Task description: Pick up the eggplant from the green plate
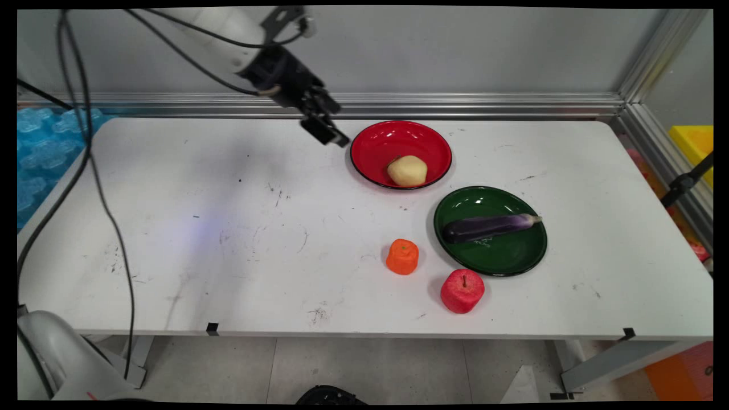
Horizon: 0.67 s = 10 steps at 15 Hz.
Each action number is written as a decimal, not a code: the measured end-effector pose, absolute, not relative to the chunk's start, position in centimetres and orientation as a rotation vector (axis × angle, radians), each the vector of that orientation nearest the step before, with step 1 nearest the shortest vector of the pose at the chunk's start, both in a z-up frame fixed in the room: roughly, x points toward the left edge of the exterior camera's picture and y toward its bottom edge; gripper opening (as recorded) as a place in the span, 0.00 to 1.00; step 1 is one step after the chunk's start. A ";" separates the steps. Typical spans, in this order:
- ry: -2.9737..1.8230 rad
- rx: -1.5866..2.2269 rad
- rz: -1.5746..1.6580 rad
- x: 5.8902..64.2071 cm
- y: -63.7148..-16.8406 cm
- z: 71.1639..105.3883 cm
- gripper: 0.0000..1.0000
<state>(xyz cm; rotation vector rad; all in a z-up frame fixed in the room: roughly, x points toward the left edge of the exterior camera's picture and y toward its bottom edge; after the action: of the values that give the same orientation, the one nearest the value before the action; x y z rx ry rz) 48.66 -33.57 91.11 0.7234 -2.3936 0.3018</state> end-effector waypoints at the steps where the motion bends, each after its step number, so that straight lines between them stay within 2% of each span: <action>1: -2.394 0.705 0.298 47.9 -33.9 91.0 1.00; 10: -2.387 0.599 0.228 37.0 -37.2 88.3 1.00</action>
<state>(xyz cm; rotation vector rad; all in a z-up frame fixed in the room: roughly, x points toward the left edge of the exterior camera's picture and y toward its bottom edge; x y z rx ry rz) 37.02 -37.21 88.29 0.5986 -2.3869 0.2284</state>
